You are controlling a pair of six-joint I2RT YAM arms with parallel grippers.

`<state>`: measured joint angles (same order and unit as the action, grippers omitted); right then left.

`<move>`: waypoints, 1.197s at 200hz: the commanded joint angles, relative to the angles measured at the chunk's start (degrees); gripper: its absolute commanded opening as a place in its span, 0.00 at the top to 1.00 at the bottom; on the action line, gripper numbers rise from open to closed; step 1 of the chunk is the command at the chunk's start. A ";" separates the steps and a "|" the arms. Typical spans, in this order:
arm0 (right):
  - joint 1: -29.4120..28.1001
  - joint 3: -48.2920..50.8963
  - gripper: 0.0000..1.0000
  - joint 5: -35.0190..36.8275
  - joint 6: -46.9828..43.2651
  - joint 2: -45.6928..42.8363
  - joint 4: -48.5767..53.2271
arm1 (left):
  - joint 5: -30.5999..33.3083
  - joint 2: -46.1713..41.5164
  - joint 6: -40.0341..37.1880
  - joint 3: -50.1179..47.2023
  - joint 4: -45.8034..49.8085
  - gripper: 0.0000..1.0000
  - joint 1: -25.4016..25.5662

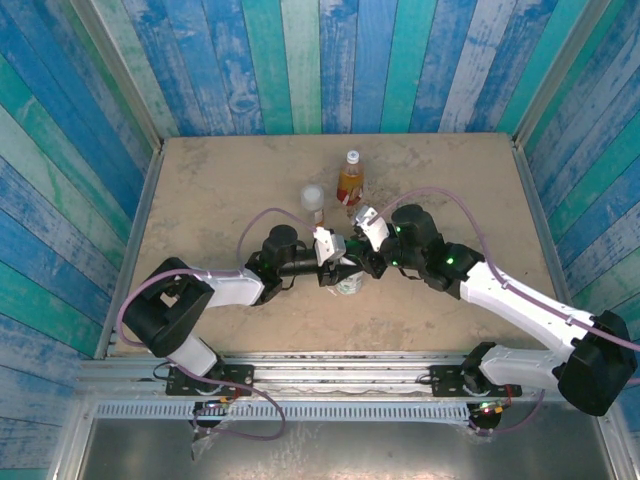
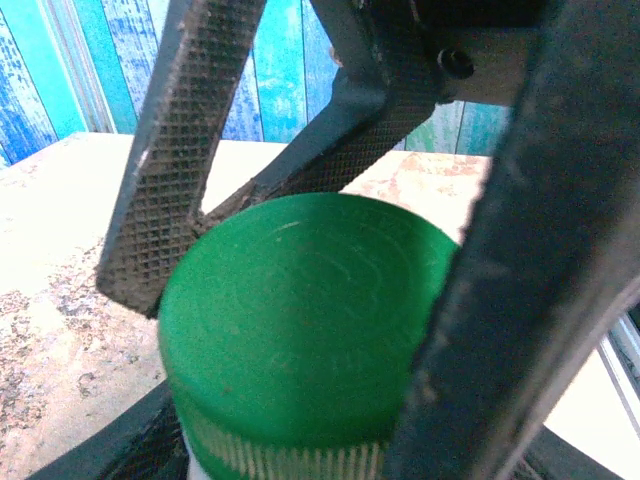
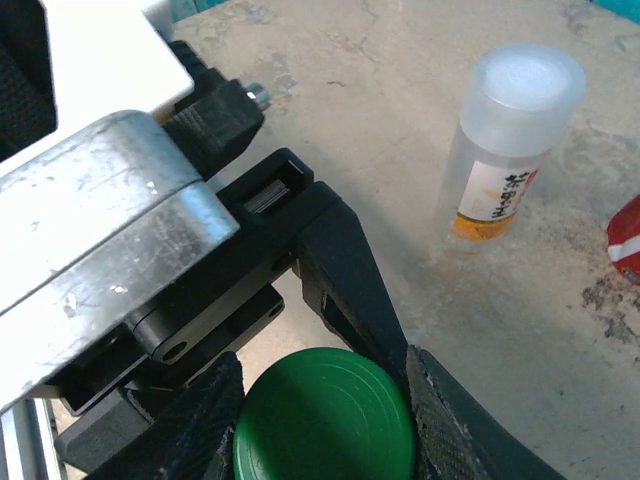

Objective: Screw on the bottle caps

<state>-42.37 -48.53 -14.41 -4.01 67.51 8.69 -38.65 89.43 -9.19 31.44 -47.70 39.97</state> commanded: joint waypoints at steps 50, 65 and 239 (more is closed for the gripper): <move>4.58 0.16 0.75 -12.28 1.89 -4.86 -2.53 | -5.25 1.40 5.20 -1.02 -8.95 0.21 -1.61; 5.74 0.84 0.75 -17.94 1.81 -6.90 -3.77 | -7.83 1.28 6.60 -1.38 -11.21 0.21 -2.12; -6.86 2.23 0.91 29.63 29.83 -1.79 -2.45 | 17.37 2.73 3.42 5.54 -0.78 0.60 0.97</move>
<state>-44.25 -47.46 -5.30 13.15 62.00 2.57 -36.88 89.97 -3.70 32.34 -50.09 39.51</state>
